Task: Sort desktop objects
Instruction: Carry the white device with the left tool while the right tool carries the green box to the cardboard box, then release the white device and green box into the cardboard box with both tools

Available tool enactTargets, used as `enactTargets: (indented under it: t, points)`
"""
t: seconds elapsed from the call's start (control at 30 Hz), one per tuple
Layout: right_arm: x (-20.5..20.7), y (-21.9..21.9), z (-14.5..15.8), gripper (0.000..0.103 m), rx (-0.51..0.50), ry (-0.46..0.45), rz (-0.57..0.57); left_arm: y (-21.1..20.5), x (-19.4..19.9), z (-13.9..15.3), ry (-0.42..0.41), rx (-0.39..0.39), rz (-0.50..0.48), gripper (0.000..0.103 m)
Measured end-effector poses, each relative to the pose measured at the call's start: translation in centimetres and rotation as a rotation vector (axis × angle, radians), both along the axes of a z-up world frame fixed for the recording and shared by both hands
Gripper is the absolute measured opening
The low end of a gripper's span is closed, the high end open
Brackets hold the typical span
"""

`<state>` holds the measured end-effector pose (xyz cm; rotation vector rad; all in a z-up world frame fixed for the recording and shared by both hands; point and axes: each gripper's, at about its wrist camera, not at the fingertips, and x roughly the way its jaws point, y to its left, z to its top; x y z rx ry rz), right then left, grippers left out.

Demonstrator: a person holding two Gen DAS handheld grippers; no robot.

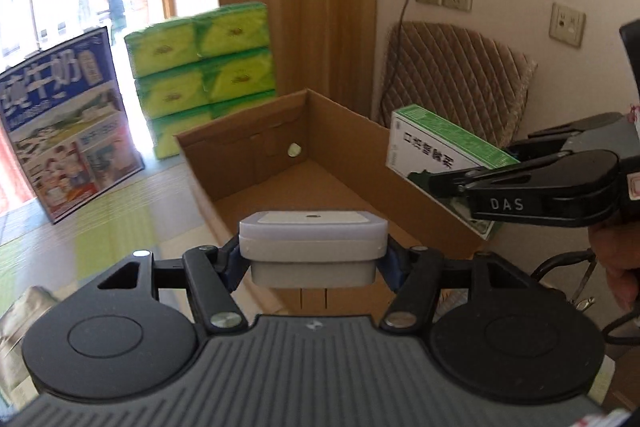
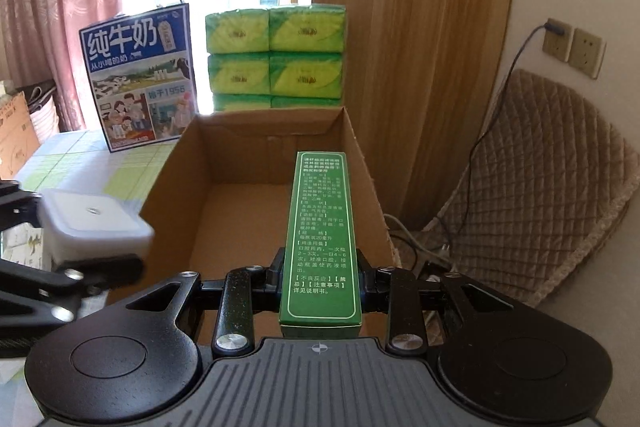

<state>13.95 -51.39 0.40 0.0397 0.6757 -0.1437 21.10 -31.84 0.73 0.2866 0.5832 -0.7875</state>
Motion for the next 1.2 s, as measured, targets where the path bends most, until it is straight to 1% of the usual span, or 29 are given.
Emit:
enactTargets:
  t: [0.2,0.33,0.47,0.57,0.67,0.7,0.73,0.8,0.87,1.0,1.07,1.1,1.2]
  points:
    - [1.3,-0.4,-1.5,0.028,0.009,0.017,0.015,-2.1,1.2,-1.9,0.026,0.037,-0.032,0.061]
    - [1.7,-0.5,-2.3,0.028,0.013,0.027,0.017,-2.4,1.3,-2.4,0.016,0.040,-0.029,0.061]
    - [1.8,-0.5,-2.6,0.028,0.018,0.031,0.023,-1.0,0.8,-1.8,-0.012,0.015,-0.002,0.062]
    - [1.8,-0.3,-2.6,0.028,0.026,0.027,0.033,0.9,0.4,-1.2,-0.033,0.007,0.033,0.063]
    - [2.1,0.0,-2.4,0.028,0.035,0.021,0.050,3.0,0.1,-0.6,-0.035,-0.012,0.074,0.065]
    - [2.1,0.2,-2.3,0.033,0.033,0.020,0.050,3.7,-0.1,-0.6,-0.033,-0.017,0.088,0.065]
    - [2.1,0.3,-2.1,0.050,0.033,0.017,0.045,4.4,-0.2,-0.4,-0.032,-0.020,0.099,0.066]
    - [1.6,0.6,-1.4,0.073,0.039,-0.015,0.048,5.7,-0.8,-0.1,-0.033,-0.022,0.121,0.067]
    - [0.9,1.1,-0.5,0.074,0.025,-0.036,0.054,7.5,-1.4,0.2,-0.032,-0.033,0.150,0.069]
    - [-0.9,2.2,1.4,0.074,0.044,-0.055,0.055,10.8,-2.6,0.8,-0.014,-0.039,0.212,0.072]
    - [-2.1,3.3,2.5,0.076,0.054,-0.069,0.066,12.6,-3.4,1.2,-0.014,-0.031,0.244,0.076]
    - [-2.7,4.0,3.0,0.077,0.056,-0.076,0.074,13.6,-4.0,1.4,-0.016,-0.028,0.261,0.076]
    - [-5.0,6.5,4.3,0.084,0.067,-0.099,0.112,16.7,-5.8,2.0,-0.024,-0.022,0.317,0.083]
